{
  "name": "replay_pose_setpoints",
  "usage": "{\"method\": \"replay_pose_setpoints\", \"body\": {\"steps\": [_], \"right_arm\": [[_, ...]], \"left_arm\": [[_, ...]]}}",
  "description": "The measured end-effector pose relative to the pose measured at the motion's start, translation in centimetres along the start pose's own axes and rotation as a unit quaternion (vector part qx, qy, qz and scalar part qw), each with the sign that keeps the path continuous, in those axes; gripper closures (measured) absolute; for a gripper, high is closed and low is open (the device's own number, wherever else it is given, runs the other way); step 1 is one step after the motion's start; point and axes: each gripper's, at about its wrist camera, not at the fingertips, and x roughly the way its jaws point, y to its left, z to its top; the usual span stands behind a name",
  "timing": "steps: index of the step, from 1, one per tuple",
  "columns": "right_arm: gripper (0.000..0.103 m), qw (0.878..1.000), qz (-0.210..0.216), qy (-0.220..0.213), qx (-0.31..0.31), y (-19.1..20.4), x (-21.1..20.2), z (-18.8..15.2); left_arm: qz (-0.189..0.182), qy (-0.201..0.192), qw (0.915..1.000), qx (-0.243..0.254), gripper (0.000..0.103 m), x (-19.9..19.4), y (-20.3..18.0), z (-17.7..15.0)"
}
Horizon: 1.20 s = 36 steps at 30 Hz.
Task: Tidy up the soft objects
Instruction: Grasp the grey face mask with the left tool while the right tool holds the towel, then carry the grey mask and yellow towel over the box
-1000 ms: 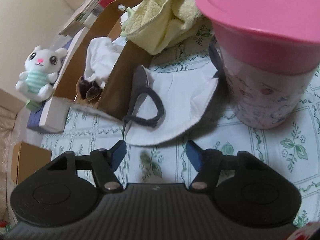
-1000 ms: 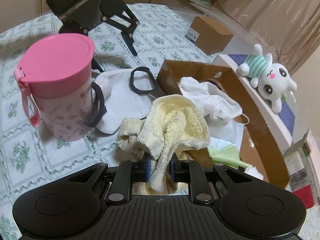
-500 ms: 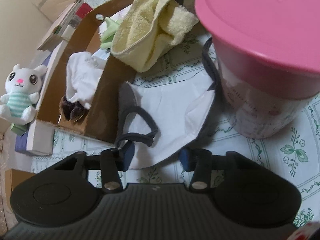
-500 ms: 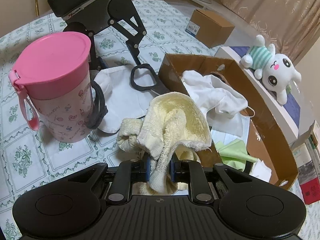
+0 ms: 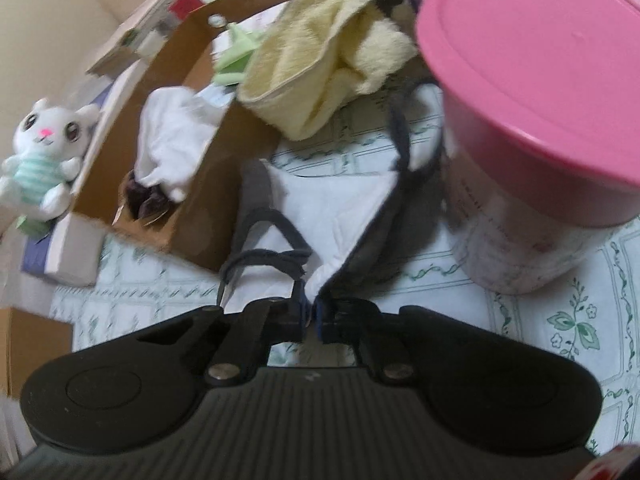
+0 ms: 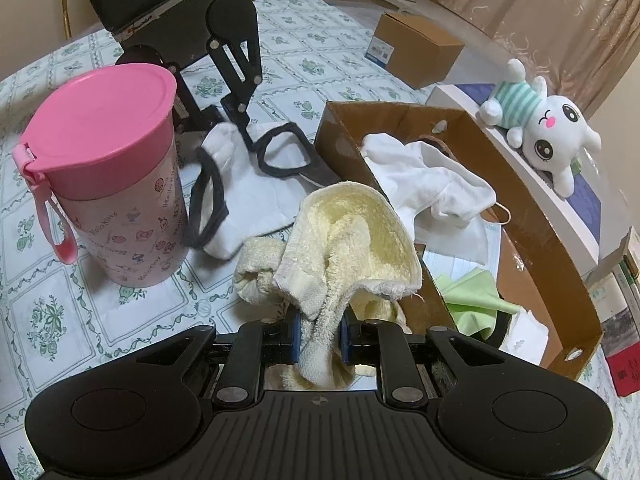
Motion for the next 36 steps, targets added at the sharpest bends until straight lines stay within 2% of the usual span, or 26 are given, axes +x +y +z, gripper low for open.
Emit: {"method": "replay_pose_setpoints", "body": {"steps": [8,13,17,22,26,29,32,36], "right_arm": [[0.085,1.000,-0.003,-0.001,0.015,-0.1,-0.7,-0.1],[0.085,0.999,-0.006,-0.005,0.031,-0.1,-1.4,0.1],[0.085,0.999,-0.010,-0.009,0.047,0.2,-2.1,0.3],[0.085,0.997,-0.014,-0.014,0.071,0.5,-3.2,0.4],[0.085,0.993,-0.019,-0.026,0.110,0.4,-4.4,0.3],[0.086,0.988,-0.014,-0.038,0.146,0.1,-5.4,0.3],[0.087,0.982,-0.007,-0.048,0.181,-0.1,-6.5,0.2],[0.087,0.978,-0.016,-0.061,0.198,0.1,-8.2,0.2]], "left_arm": [[0.041,0.015,0.9948,-0.093,0.099,-3.4,0.4,-1.1],[0.054,0.027,0.9809,-0.185,0.099,-5.7,0.5,-1.8],[0.064,0.038,0.9569,-0.281,0.100,-7.1,1.1,-2.6],[0.063,0.044,0.9225,-0.378,0.100,-9.0,1.8,-2.8],[0.053,0.049,0.8860,-0.458,0.100,-10.5,2.6,-3.1],[0.043,0.044,0.8672,-0.494,0.100,-11.5,2.7,-2.9],[0.037,0.038,0.8532,-0.519,0.100,-12.5,2.8,-2.3],[0.046,0.032,0.8456,-0.531,0.100,-13.9,2.7,-1.5]]}}
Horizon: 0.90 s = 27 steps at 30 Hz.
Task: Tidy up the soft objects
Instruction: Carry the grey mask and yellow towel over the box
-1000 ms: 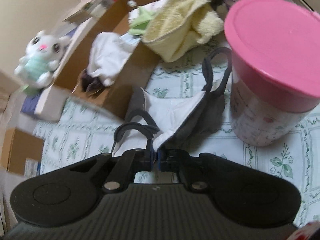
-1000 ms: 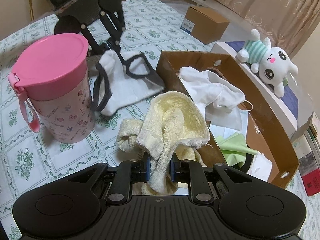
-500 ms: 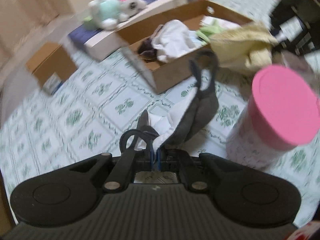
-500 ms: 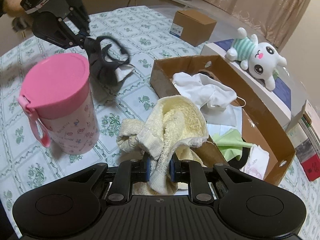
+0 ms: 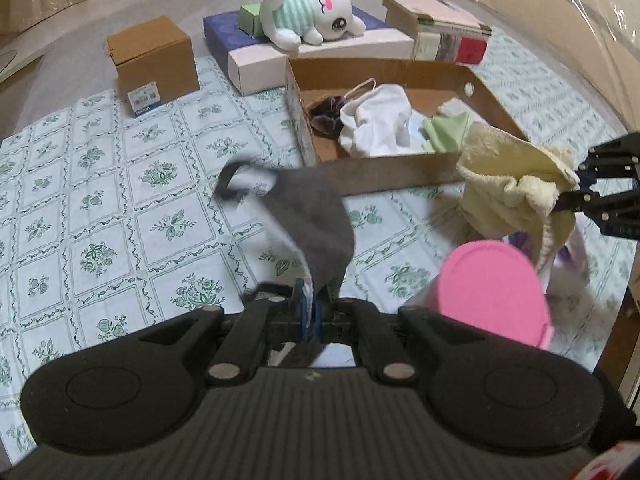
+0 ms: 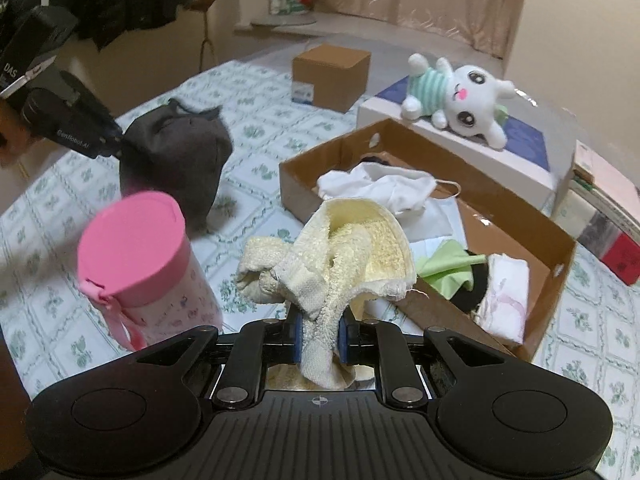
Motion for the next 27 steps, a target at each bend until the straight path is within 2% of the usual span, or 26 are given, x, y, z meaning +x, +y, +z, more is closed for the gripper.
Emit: {"method": "replay_pose_setpoints", "body": {"steps": [12,27], "right_arm": [[0.087,0.999,-0.024,-0.025,0.009,0.2,-4.9,0.2],[0.087,0.997,-0.060,-0.042,0.013,-1.2,-8.5,0.1]], "left_arm": [[0.045,-0.013,0.9988,0.015,0.100,-3.1,-2.2,1.3],[0.061,-0.022,0.9964,0.054,0.100,-4.5,-5.1,3.7]]}}
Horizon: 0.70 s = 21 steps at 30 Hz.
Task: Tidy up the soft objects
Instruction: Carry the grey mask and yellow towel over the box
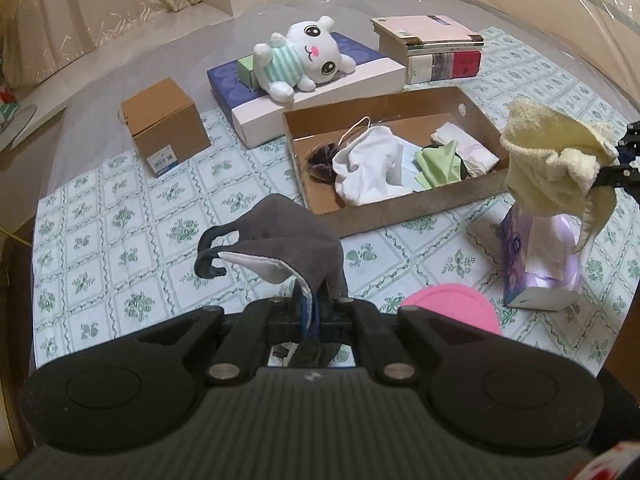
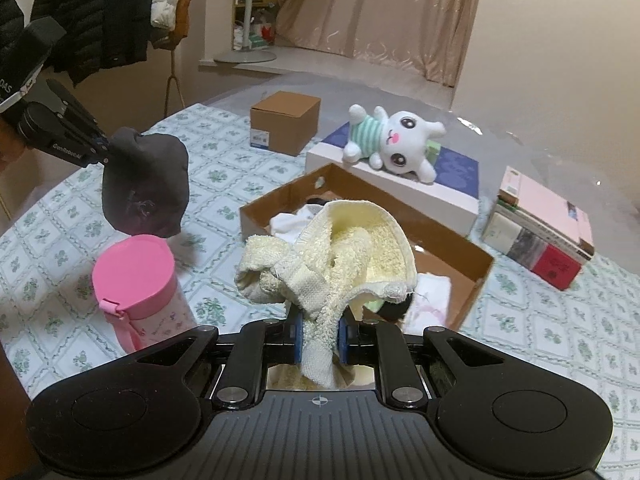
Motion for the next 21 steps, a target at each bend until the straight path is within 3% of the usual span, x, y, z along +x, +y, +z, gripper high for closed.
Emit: {"method": "replay_pose_setpoints", "body": {"steps": [21], "right_arm": [[0.087,0.997,-0.072,0.000,-0.001,-5.7,-1.3,1.9]], "left_arm": [[-0.018,-0.021,0.9990,0.035,0.100,1.4,-3.4,6.3]]}}
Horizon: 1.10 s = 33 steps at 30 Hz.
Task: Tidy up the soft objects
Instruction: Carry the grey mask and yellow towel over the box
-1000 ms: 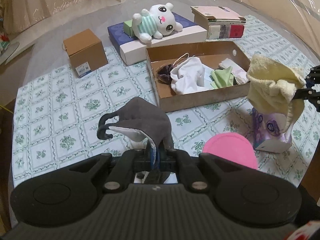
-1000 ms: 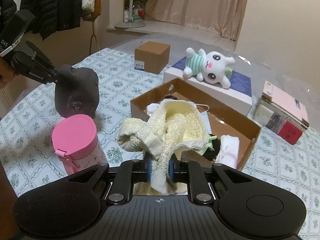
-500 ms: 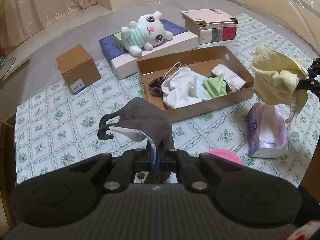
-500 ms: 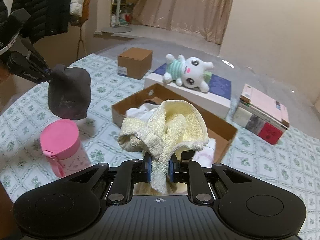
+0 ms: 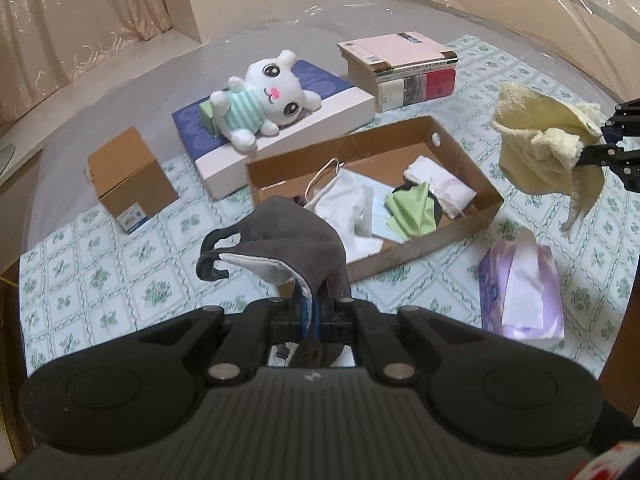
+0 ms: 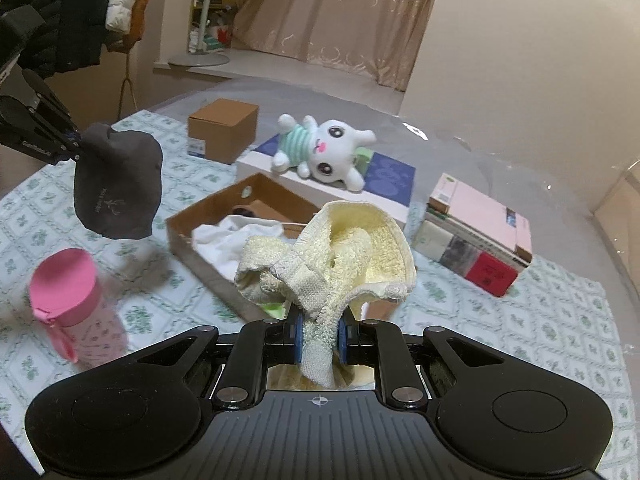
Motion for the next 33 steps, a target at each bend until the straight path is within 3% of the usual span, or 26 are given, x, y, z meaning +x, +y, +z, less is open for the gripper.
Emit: {"method": "replay_pose_setpoints", "body": {"steps": [20,33], "right_arm": [[0.087,1.000,-0.003,0.000,-0.008,-3.2,5.6,2.5],[0.087,1.000,0.017,0.023,-0.003,-5.3,11.2,2.6]], "left_arm": [[-0.022,-0.012,0.9990,0.038,0.100,5.7,-3.8,7.6],[-0.048,0.007,0.9968,0.063,0.100,12.4,-6.4,9.7]]}}
